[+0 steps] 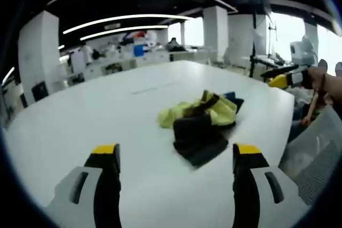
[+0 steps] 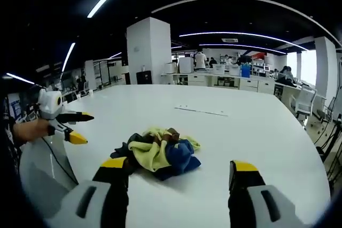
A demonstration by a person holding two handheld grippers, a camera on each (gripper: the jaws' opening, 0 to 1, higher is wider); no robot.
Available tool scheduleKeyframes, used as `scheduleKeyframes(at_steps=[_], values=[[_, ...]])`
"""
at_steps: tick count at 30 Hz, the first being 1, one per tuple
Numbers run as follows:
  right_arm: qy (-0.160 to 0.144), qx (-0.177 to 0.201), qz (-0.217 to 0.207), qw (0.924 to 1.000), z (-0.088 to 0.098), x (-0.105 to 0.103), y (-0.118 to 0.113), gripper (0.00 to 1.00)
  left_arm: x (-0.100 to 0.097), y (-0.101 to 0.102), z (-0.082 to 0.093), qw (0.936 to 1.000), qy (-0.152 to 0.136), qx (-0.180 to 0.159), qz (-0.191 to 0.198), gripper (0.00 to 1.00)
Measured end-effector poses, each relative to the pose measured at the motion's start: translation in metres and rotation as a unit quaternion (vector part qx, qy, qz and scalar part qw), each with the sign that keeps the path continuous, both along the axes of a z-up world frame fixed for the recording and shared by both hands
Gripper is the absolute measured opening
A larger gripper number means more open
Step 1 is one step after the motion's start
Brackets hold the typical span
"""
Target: Fold the garment on the visible template until the final outline fits inside the template.
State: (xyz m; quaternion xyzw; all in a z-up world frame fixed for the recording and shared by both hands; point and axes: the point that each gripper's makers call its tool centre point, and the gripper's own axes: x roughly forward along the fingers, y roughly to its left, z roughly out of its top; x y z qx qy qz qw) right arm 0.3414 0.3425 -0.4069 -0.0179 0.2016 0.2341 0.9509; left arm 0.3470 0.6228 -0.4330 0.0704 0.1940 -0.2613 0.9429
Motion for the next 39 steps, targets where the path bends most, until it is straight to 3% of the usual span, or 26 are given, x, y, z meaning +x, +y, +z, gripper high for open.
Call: scheduleKeyframes(at_steps=[20,26,32,39], values=[[0.001,-0.006,0.019,0.9998,0.006,0.006,0.006,0.74,0.005,0.006,0.006,0.9999,-0.007,-0.012,0.005,0.86],[0.0,-0.006,0.028,0.9996,0.008,0.006,0.014,0.73,0.007,0.008,0.005,0.9996,0.004,-0.028,0.005,0.86],[0.002,-0.013,0.039,0.9992,0.007,0.007,0.02,0.73,0.015,0.011,0.011,0.9992,0.004,-0.04,-0.007,0.84],[-0.001,-0.015,0.047,0.9988,0.007,0.011,0.023,0.7,0.027,0.011,0.015,0.9992,0.001,-0.031,-0.027,0.83]])
